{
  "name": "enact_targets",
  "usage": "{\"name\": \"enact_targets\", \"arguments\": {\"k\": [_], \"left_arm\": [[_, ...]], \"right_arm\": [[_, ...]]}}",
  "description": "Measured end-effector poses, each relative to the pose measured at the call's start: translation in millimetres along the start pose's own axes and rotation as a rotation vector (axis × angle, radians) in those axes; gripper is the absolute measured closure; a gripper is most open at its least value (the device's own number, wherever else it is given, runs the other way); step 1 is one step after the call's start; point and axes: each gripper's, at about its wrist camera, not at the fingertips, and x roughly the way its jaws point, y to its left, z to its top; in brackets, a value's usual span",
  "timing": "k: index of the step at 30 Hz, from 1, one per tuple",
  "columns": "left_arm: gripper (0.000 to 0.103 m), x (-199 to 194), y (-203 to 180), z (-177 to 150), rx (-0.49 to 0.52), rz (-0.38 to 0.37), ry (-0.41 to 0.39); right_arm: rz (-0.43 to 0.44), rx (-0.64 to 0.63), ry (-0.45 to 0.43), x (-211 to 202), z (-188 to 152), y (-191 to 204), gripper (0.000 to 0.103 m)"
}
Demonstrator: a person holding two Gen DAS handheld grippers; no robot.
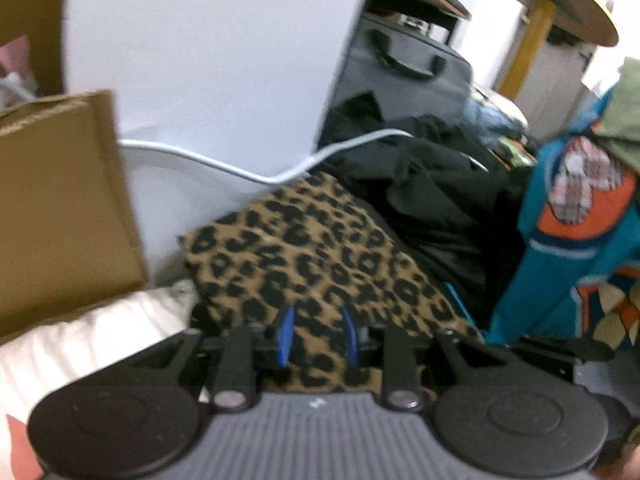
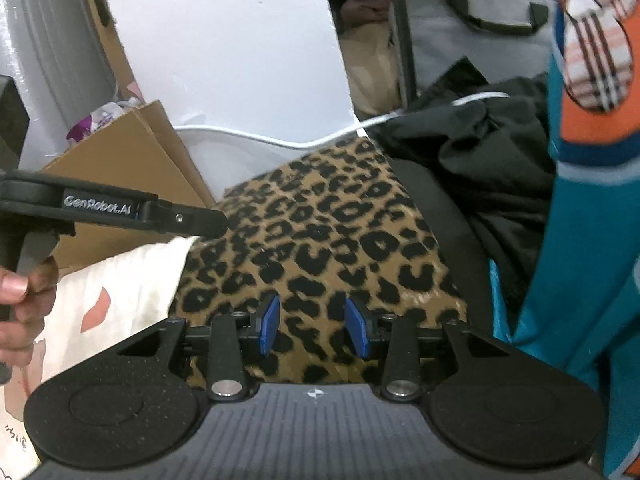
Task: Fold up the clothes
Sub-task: 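Lower the folded leopard skirt onto the black clothes pile with both tools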
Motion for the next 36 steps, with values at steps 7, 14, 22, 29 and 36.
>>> {"name": "enact_targets", "arguments": {"k": [7,14,22,29,36], "left_arm": [[0.074,14,-11,-26,0.046,0.028,0.042],[0.072,9,-7,-33,0.043,0.049,0.077],[0.073,-21,-9,-42,-0.047,0.047,0.027],[0.051,-26,-20,-53,-0.105,0.056,0.004],[0.056,-12,-21,-79,-0.212,0.101,0.018]], "right_arm": [[-0.072,-0.001,0.025,0,-16,-15,0.06],[-0.159,0.008,0.068,-3,-24,-35,0.063],[-0.157,0.014,0.065,-27,-31,-33,0.062],[-0.152,0.023,0.032,-29,-25,-23,0.062],[-0.203,0.082,0.068,-14,-35,-31,0.065]]}}
